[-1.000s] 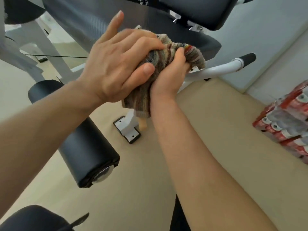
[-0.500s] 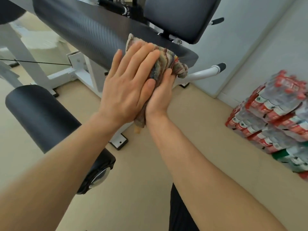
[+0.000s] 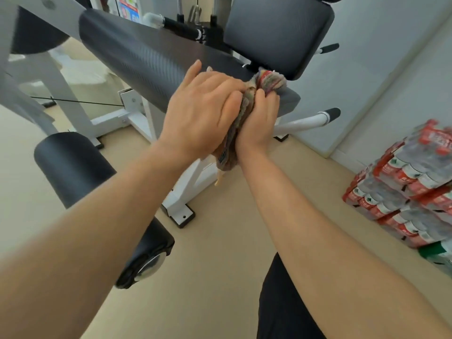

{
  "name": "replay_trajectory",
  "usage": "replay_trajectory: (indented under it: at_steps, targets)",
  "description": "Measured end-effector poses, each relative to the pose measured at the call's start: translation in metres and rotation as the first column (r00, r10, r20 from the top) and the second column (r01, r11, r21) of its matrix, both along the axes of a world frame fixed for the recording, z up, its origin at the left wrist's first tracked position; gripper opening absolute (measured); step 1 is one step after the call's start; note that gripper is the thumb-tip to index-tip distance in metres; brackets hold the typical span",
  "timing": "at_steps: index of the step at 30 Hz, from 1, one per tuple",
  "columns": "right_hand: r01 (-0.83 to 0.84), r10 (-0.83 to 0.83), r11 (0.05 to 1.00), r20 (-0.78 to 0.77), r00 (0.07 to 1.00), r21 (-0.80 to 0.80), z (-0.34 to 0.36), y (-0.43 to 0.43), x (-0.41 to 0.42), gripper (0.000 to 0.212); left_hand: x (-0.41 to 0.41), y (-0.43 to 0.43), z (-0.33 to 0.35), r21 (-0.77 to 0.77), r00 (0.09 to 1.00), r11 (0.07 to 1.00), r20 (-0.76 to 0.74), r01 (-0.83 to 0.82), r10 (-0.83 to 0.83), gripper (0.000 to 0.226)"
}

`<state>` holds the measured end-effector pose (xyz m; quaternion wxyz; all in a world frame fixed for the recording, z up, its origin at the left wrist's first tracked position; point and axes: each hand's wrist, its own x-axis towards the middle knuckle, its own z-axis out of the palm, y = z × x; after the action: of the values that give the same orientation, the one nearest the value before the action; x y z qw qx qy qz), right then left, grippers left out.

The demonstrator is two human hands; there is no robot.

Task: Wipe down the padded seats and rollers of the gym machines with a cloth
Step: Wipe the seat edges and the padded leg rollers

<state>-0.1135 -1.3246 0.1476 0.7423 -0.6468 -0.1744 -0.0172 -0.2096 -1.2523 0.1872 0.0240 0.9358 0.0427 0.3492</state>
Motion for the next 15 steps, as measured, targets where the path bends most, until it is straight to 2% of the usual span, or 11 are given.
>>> replay_trajectory:
  at_steps: [1,3,5,7,11,15]
  targets:
    - [0.009,-0.009,1.0,0.118,0.993,-0.001,-0.008,-0.002,-0.013,0.029,-0.008,-0.006,-0.017,-0.01,0.996,0.999,0.079,-0.046,0.047,0.044]
    - [0.047,0.005,0.988,0.346,0.938,-0.144,-0.024,-0.01,-0.032,0.049,-0.018,-0.02,-0.05,-0.03,0.976,0.989,0.16,-0.148,0.151,0.05]
    - [0.132,0.055,0.946,0.545,0.837,-0.298,-0.031,-0.023,-0.034,0.063,-0.017,-0.024,-0.071,-0.063,0.951,0.977,0.225,-0.202,0.211,0.054]
    - [0.21,0.113,0.909,0.698,0.707,-0.36,-0.03,-0.033,-0.022,0.065,-0.008,-0.022,-0.078,-0.1,0.932,0.98,0.307,-0.172,0.194,0.055]
    - [0.207,0.283,0.87,0.796,0.535,-0.448,-0.008,-0.044,0.007,0.061,0.005,-0.019,-0.083,-0.192,0.878,0.969,0.423,-0.156,0.225,0.058]
    - [0.084,0.433,0.835,0.742,0.513,-0.545,0.033,-0.033,0.006,0.048,0.016,-0.025,-0.083,-0.373,0.804,0.914,0.488,-0.161,0.341,0.067]
